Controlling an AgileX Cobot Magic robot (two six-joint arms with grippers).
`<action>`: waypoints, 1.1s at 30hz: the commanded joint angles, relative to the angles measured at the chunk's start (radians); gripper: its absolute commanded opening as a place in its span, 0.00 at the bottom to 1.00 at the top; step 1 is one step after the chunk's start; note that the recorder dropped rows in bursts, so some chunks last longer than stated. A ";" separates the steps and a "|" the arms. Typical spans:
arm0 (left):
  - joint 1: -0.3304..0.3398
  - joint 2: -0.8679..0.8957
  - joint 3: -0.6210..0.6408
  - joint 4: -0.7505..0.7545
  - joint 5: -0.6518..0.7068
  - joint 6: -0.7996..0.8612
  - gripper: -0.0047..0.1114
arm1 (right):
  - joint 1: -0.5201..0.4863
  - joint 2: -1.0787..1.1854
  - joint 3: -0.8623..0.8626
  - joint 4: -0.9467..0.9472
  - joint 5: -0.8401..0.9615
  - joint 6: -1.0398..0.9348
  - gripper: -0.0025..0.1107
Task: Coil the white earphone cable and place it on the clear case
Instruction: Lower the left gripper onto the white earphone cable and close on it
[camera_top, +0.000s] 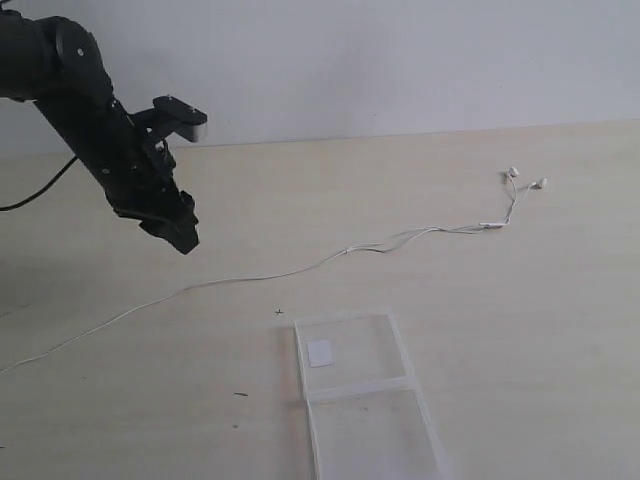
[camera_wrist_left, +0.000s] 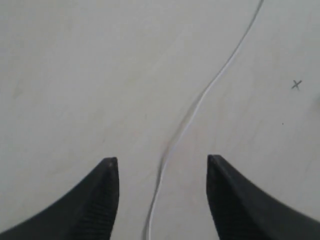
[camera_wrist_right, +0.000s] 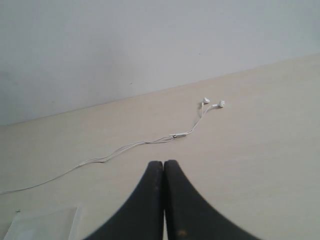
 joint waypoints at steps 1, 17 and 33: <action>-0.019 0.014 -0.009 0.013 -0.029 0.038 0.49 | -0.005 -0.006 0.005 0.000 -0.001 -0.002 0.02; -0.056 0.110 -0.002 0.006 -0.119 0.152 0.49 | -0.005 -0.006 0.005 0.000 -0.001 -0.002 0.02; -0.069 0.156 -0.002 0.018 -0.081 0.199 0.49 | -0.005 -0.006 0.005 0.000 -0.001 -0.002 0.02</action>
